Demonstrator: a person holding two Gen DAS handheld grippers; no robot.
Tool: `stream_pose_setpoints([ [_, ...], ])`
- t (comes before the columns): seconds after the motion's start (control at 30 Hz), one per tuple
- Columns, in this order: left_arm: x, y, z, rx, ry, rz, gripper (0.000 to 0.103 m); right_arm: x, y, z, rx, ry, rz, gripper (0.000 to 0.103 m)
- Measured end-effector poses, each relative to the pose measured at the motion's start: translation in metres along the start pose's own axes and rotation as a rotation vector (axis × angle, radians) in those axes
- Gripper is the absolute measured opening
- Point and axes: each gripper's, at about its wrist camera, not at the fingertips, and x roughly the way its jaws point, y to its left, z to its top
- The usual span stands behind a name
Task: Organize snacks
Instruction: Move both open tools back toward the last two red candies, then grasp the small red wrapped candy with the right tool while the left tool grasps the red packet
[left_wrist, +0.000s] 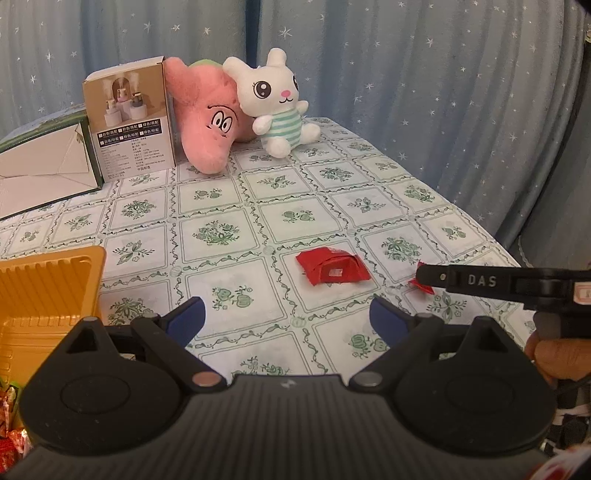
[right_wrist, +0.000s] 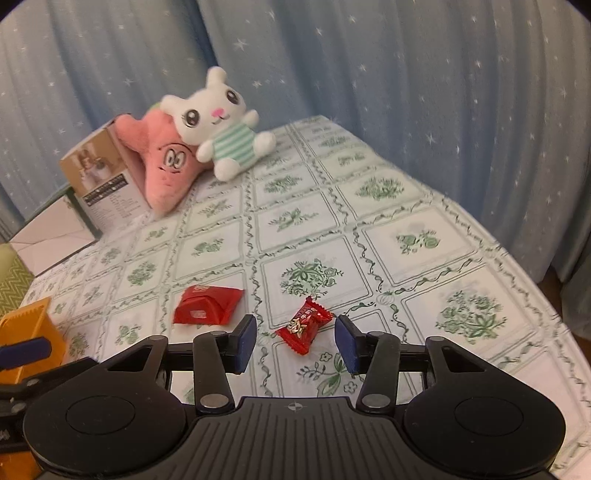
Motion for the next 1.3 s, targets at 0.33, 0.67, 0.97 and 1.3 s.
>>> stream_pose_setpoints([
  [0.33, 0.018, 0.009, -0.005, -0.001, 0.015, -0.008, 0.095, 0.027, 0.022, -0.004, -0.145, 0.024, -0.084, 0.026],
  [0.67, 0.033, 0.007, -0.003, 0.024, 0.028, -0.025, 0.095, 0.036, 0.026, -0.002, -0.219, 0.021, -0.103, 0.019],
  [0.97, 0.066, -0.007, 0.005, 0.143, 0.028, -0.046, 0.088, 0.009, 0.005, 0.018, -0.107, -0.027, -0.076, 0.018],
  [1.3, 0.109, -0.033, 0.019, 0.272, 0.025, -0.014, 0.085, 0.009, -0.010, 0.023, -0.062, -0.023, -0.087, 0.018],
])
